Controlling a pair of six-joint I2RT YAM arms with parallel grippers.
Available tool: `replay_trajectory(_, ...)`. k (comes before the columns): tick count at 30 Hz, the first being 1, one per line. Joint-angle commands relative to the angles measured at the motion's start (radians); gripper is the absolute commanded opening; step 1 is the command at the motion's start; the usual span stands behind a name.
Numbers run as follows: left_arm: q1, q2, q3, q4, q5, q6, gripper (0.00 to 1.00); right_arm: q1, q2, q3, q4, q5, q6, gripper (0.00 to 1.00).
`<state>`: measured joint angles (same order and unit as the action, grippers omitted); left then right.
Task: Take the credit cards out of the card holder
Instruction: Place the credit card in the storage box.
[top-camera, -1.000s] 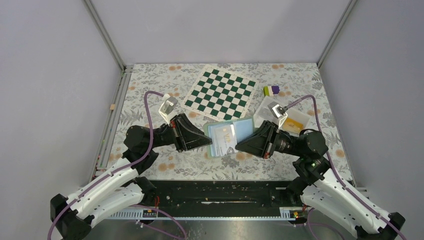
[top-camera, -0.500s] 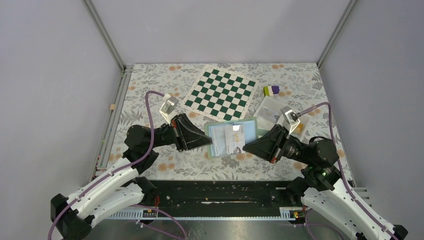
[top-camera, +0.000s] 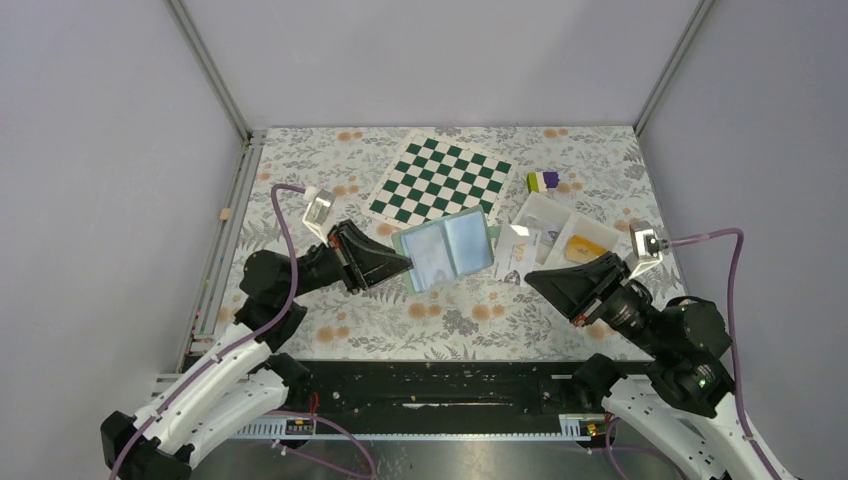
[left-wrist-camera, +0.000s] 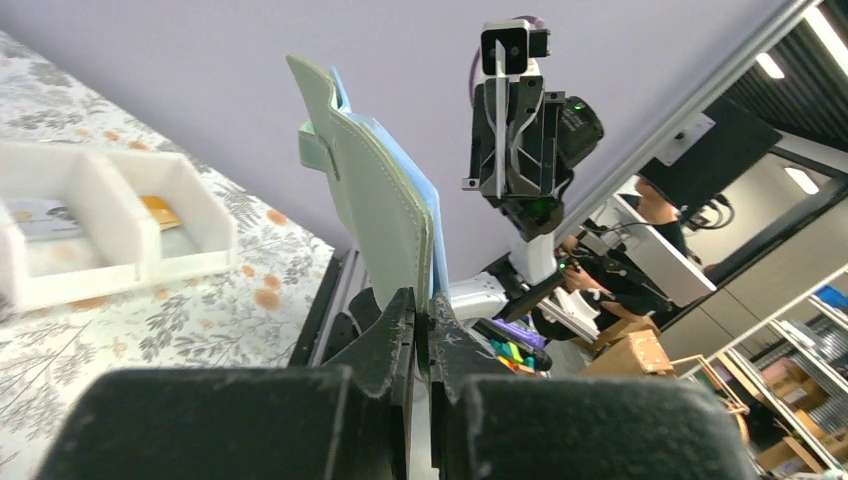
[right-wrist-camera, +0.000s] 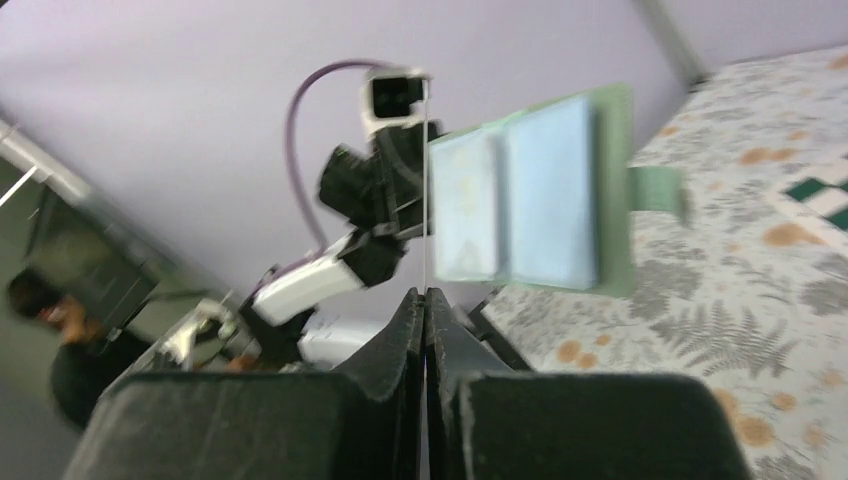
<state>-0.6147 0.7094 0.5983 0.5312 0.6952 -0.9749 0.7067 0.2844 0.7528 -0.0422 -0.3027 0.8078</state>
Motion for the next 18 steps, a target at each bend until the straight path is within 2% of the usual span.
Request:
replay_trajectory(1,0.033,-0.047,-0.001,-0.024,-0.036,0.065,0.0,-0.004,-0.019,0.01,-0.099,0.261,-0.018,0.0)
replay_trajectory(5,0.053,-0.119,0.009,-0.218,-0.091,0.211,0.0,-0.004,-0.003,-0.012,-0.132,0.492,-0.033,0.0)
replay_trajectory(10,0.085,-0.176,0.031,-0.348,-0.083,0.337,0.0,-0.004,0.143,-0.003,-0.152,0.708,0.025,0.0)
replay_trajectory(15,0.106,-0.2,0.037,-0.368,-0.003,0.383,0.0,-0.005,0.275,-0.066,-0.041,0.869,0.154,0.0)
replay_trajectory(18,0.117,-0.194,0.009,-0.315,0.07,0.34,0.0,-0.008,0.371,-0.054,-0.004,0.912,0.069,0.0)
